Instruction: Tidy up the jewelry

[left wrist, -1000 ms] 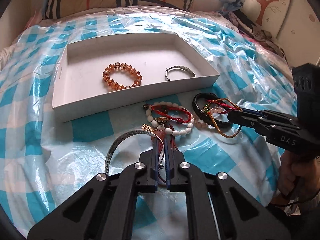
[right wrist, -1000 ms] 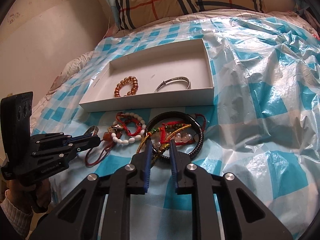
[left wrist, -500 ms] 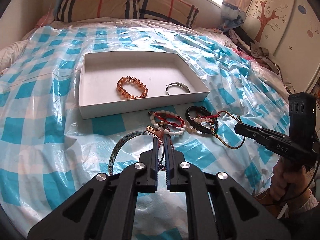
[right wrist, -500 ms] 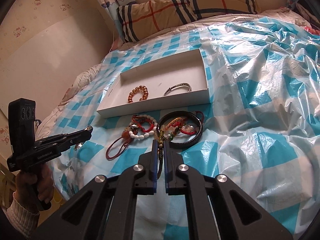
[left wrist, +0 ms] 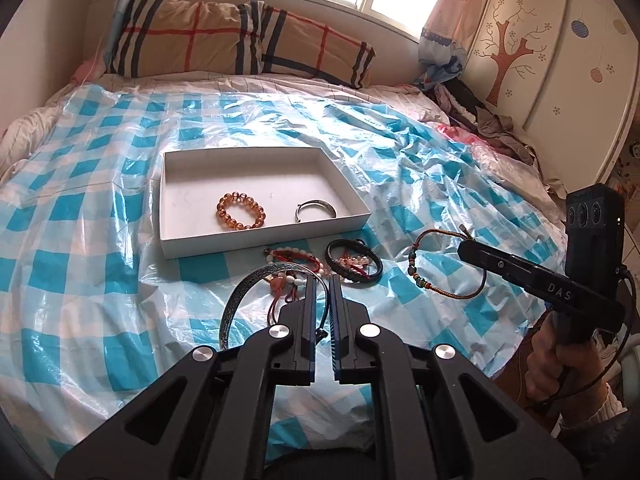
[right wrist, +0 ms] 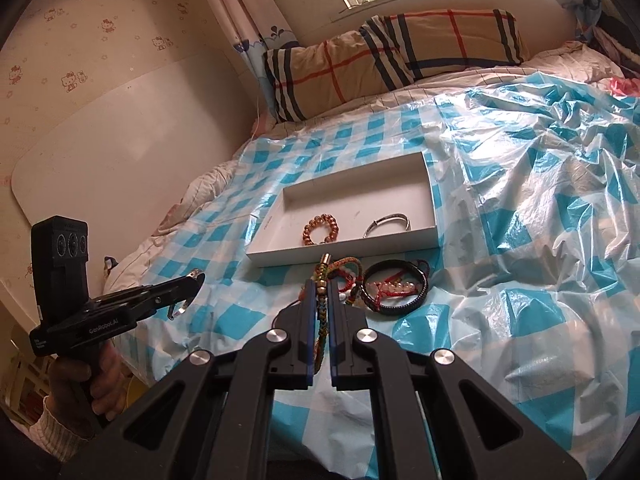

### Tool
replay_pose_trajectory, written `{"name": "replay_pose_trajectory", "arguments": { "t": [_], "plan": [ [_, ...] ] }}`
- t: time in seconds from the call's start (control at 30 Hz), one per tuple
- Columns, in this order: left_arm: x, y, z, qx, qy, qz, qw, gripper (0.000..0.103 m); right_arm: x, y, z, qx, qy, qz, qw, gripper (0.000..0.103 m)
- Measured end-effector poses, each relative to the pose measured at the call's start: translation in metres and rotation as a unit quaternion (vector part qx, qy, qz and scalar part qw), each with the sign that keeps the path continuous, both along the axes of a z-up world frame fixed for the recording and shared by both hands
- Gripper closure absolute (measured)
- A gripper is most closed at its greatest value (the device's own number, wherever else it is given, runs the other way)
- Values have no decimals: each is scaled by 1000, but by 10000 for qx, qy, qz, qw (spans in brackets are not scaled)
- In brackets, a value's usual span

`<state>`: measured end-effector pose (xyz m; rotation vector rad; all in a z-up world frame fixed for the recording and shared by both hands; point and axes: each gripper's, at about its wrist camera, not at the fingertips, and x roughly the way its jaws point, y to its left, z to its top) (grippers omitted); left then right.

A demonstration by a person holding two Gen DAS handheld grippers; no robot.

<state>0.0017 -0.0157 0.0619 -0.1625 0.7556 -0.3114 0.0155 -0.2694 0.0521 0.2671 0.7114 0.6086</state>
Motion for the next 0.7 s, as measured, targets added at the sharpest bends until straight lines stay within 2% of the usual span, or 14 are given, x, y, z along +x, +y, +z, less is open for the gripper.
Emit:
{"name": "replay_pose_trajectory", "arguments": {
  "t": [0.43, 0.7],
  "plan": [
    [-40, -21, 34, 654, -459, 140, 9967, 98, -37, 5, 37, 24, -394, 138, 9991, 97],
    [-40, -24, 43, 908, -663, 257, 9933, 97, -31, 17, 45, 0, -542, 250, 9982, 97]
  ]
}}
